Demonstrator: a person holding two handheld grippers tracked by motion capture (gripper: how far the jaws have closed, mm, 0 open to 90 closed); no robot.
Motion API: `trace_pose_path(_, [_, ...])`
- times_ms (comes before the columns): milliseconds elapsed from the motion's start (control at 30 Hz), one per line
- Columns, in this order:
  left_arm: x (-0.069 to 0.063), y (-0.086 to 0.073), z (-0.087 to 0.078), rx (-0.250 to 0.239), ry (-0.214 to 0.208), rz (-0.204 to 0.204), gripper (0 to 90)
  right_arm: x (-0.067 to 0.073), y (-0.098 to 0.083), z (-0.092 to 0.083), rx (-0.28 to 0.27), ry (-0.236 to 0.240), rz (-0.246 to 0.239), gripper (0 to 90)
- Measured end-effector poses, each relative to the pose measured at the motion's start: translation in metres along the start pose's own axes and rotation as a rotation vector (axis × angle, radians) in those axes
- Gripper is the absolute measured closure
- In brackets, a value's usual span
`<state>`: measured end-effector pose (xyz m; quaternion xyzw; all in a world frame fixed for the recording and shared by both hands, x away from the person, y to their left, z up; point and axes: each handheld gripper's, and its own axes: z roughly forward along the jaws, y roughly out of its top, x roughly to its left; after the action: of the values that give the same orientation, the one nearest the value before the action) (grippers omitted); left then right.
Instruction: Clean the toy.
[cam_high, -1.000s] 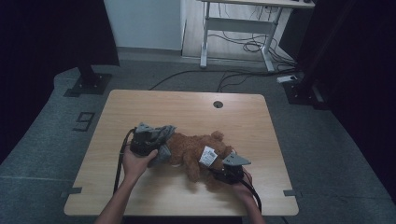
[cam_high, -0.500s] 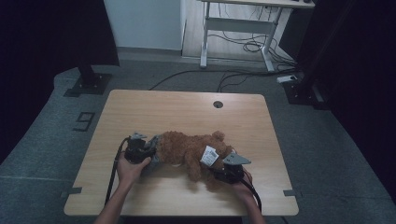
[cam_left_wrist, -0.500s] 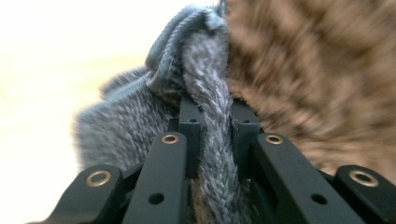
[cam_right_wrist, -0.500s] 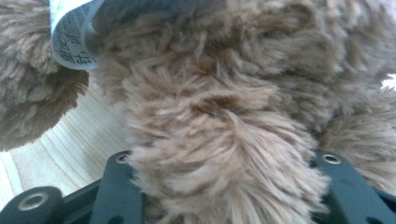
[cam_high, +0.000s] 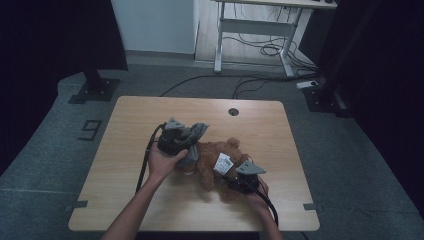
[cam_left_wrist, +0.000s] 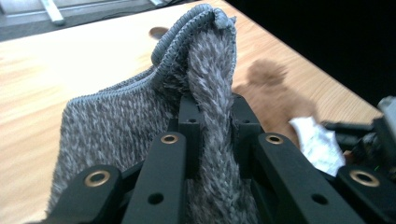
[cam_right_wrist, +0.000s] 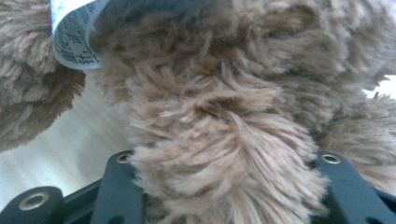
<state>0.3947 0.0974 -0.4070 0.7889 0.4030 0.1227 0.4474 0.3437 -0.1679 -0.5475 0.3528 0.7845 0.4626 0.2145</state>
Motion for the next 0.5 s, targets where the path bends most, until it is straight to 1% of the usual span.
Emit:
trace_pose_path(33, [-0.002,0.001,0.005,0.008,0.0,0.005,78.3,0.0,0.001,0.003,-0.001,-0.01,-0.003,50.5])
trace_pose_path(100, [-0.004,0.001,0.018,0.042,0.011,0.019,78.1,-0.001,0.002,0.005,-0.008,-0.019,-0.011,50.6])
trace_pose_path(133, [-0.003,-0.002,0.028,0.073,0.015,0.018,78.0,-0.002,0.003,0.006,-0.009,-0.017,-0.012,50.5])
trace_pose_path(233, [0.003,-0.012,0.038,0.115,0.016,0.002,78.0,-0.005,0.003,0.006,-0.012,-0.017,-0.022,49.1])
trace_pose_path(267, [0.008,-0.019,0.041,0.118,0.001,-0.017,78.0,-0.005,0.002,0.006,-0.013,-0.017,-0.023,48.5])
trace_pose_path(333, [0.016,-0.027,0.04,0.094,-0.038,-0.057,78.1,-0.006,0.002,0.006,-0.011,-0.021,-0.023,47.2])
trace_pose_path(367, [0.017,-0.03,0.038,0.085,-0.048,-0.067,78.3,-0.006,0.002,0.006,-0.01,-0.022,-0.023,46.1])
trace_pose_path(400, [0.017,-0.033,0.037,0.08,-0.049,-0.062,78.5,-0.006,0.002,0.006,-0.01,-0.024,-0.024,44.8])
trace_pose_path(500, [0.011,-0.042,0.032,0.057,-0.031,-0.037,78.8,-0.006,0.002,0.004,0.0,-0.03,-0.015,41.2])
